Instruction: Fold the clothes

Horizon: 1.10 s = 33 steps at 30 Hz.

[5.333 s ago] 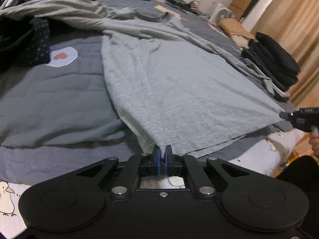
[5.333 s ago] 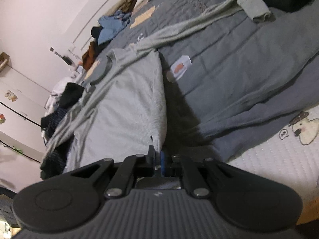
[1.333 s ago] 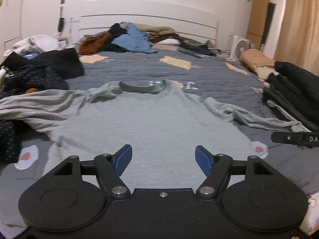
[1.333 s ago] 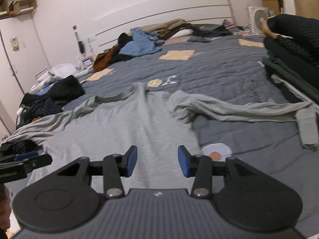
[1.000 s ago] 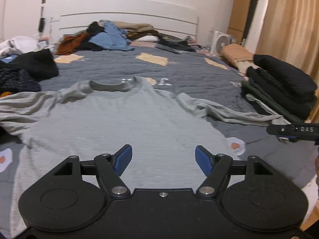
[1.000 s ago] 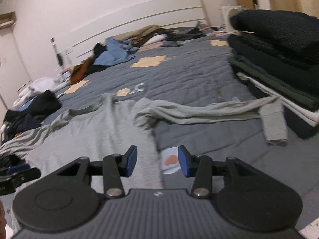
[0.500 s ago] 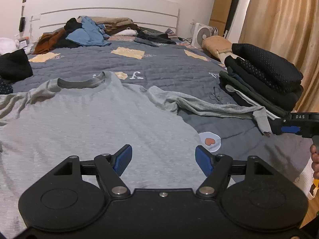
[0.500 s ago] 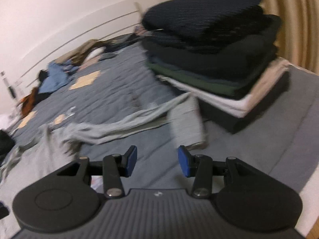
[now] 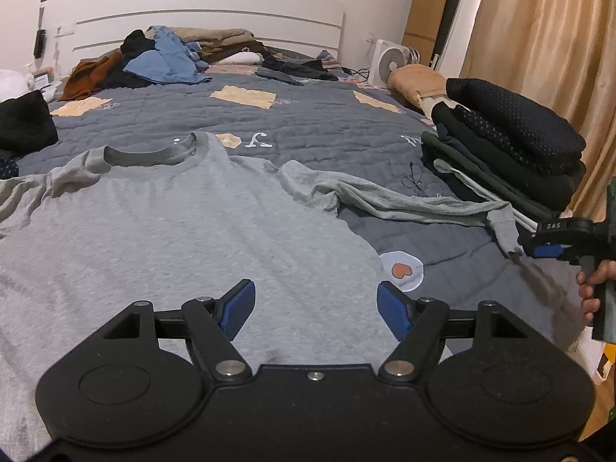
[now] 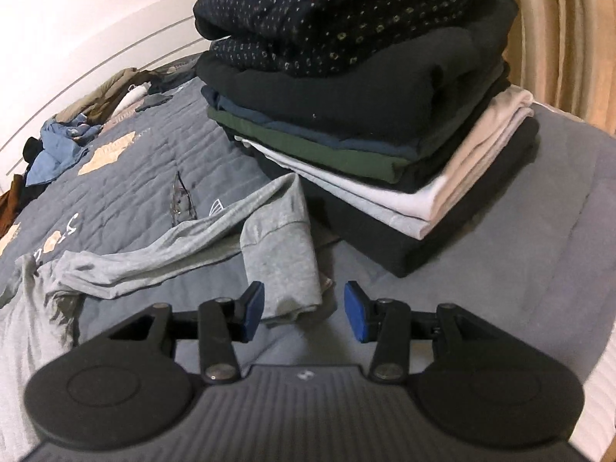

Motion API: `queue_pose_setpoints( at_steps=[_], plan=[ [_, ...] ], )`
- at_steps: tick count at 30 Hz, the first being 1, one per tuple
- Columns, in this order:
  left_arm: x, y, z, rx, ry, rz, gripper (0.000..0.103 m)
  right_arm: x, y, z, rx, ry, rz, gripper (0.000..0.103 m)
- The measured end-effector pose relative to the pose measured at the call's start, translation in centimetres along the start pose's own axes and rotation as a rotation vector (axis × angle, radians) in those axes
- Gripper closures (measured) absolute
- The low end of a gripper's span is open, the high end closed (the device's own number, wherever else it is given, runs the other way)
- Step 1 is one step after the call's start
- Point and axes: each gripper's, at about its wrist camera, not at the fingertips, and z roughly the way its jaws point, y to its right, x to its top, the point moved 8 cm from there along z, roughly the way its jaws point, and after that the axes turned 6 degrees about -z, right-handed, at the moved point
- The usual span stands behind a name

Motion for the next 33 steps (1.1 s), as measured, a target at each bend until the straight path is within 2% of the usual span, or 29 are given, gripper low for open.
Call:
queue_pose_setpoints(
  at_steps=[7, 14, 19, 24, 29, 33],
  plan=[
    [0.1, -0.8, 0.0, 0.016, -0.001, -0.012, 0.034, 0.4, 0.1, 1.2, -0.01, -0.014, 0.03, 0.058],
    [0.0, -2.2, -0.5, 0.04, 0.002, -0.017, 0.034, -0.4, -2.7, -1.0, 0.042, -0.026, -0.011, 0.058],
    [-0.1, -3.5, -2.0, 0.063, 0.017, -0.012, 0.034, -4.5, -6.2, -4.1, 0.186, -0.12, -0.016, 0.058],
    [-0.4, -4.9, -4.3, 0.073, 0.035, -0.006, 0.034, -9.0, -9.8, -9.2, 0.294, -0.179, -0.125, 0.058],
    [-1.6, -6.7, -6.6, 0.088, 0.032, 0.001, 0.034, -13.8, -10.9, -13.2, 0.329, -0.248, -0.199, 0.058],
    [-3.2, -8.7, -8.8, 0.105, 0.02, 0.004, 0.034, -17.8, -10.4, -14.6, 0.318, -0.305, -0.263, 0.058]
  ],
)
